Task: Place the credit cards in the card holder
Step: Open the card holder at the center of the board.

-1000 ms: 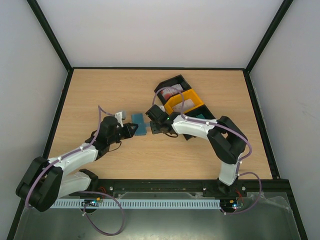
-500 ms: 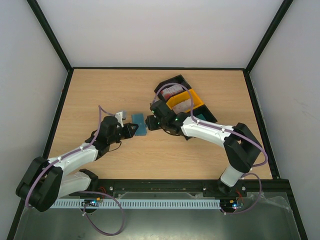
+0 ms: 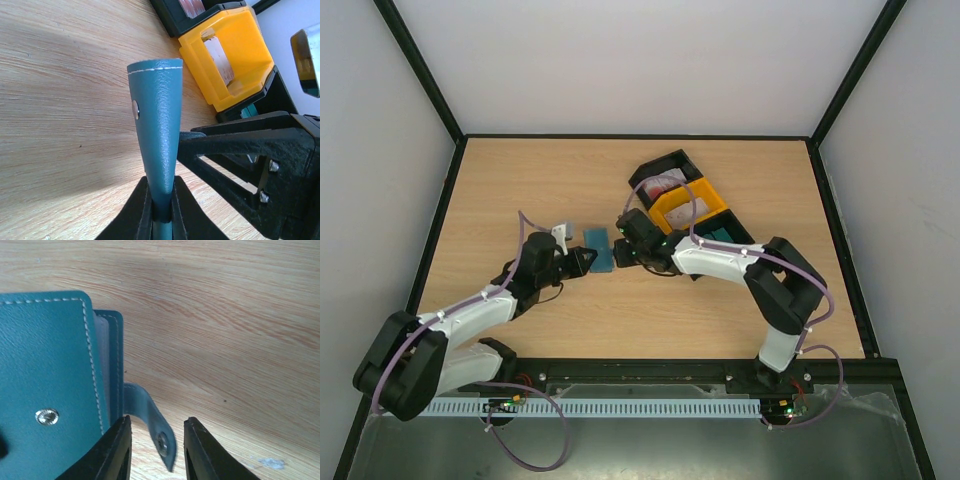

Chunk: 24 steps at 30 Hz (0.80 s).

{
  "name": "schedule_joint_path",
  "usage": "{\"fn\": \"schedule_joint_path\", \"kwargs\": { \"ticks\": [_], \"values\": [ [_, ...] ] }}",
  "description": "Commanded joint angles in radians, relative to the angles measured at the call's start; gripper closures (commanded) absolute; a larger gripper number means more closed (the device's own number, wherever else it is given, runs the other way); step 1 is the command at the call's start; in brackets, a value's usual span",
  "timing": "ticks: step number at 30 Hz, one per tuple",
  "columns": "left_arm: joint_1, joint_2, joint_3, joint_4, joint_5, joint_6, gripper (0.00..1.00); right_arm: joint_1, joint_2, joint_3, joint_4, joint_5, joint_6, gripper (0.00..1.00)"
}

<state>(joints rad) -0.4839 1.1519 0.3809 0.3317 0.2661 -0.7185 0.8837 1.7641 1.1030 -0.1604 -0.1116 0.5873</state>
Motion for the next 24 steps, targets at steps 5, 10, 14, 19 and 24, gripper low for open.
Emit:
{"fn": "schedule_joint_path", "kwargs": {
  "ticks": [5, 10, 14, 19, 24],
  "values": [
    [0.002, 0.007, 0.023, 0.035, 0.022, -0.005, 0.97, -0.006, 0.041, 0.003, 0.092, -0.010, 0.005, 0.84],
    [0.002, 0.010, 0.027, 0.026, 0.014, -0.015, 0.92, -0.008, 0.041, 0.008, 0.068, 0.013, 0.005, 0.98],
    [0.002, 0.008, 0.049, -0.074, -0.050, -0.024, 0.57, -0.008, 0.010, 0.004, 0.007, 0.023, -0.002, 0.98],
    [0.002, -0.016, 0.045, -0.179, -0.155, -0.029, 0.25, -0.008, -0.030, -0.004, -0.091, -0.002, -0.029, 0.98],
    [0.002, -0.051, 0.047, -0.225, -0.158, -0.047, 0.00, -0.008, -0.080, -0.010, -0.124, -0.034, -0.015, 0.98]
  ]
}}
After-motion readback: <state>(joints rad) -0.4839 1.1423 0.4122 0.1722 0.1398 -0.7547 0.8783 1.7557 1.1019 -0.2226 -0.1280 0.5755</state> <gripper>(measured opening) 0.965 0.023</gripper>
